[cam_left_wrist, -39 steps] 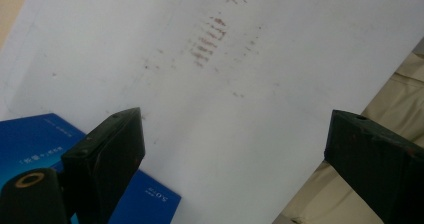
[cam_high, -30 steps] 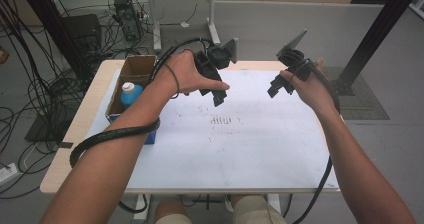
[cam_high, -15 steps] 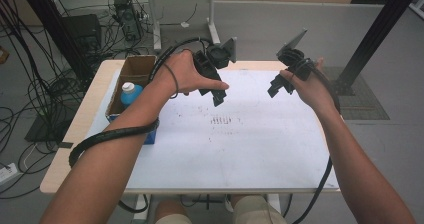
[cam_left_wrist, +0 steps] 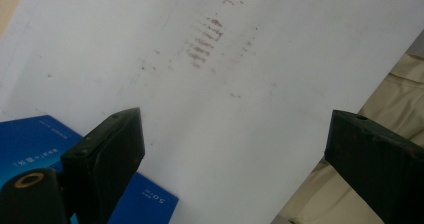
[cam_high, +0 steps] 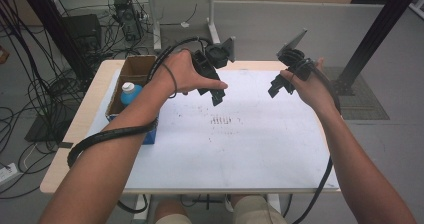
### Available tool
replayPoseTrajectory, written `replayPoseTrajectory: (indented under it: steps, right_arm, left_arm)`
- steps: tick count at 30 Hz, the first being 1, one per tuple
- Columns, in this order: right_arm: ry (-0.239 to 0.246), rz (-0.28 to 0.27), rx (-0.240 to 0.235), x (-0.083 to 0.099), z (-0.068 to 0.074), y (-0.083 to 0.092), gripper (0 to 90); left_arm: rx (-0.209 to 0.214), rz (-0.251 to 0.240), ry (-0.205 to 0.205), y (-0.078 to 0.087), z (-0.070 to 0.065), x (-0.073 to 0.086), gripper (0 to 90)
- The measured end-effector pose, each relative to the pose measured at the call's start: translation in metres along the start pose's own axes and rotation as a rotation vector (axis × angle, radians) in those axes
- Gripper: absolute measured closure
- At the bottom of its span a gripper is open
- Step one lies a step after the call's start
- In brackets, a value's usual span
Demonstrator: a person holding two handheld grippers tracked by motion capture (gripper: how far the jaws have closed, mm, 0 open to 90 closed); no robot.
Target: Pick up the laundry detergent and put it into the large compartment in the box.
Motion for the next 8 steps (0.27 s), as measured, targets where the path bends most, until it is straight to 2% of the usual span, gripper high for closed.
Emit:
replayPoseTrajectory:
  steps: [8]
  right_arm:
    - [-0.001,-0.004,0.004,0.0013,0.0003,0.0010,9.3]
  left_arm:
    - [0.000,-0.001,0.004,0.0010,0.0021,-0.0003,9.3]
Point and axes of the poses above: each handheld gripper's, and its own axes: y roughly backward along the jaws, x roughly out of its underside, z roughly to its left, the point moved 2 cm from there along -y, roughly forward along the jaws, and after that the axes turned 13 degrees about -x, right-handed, at the moved point
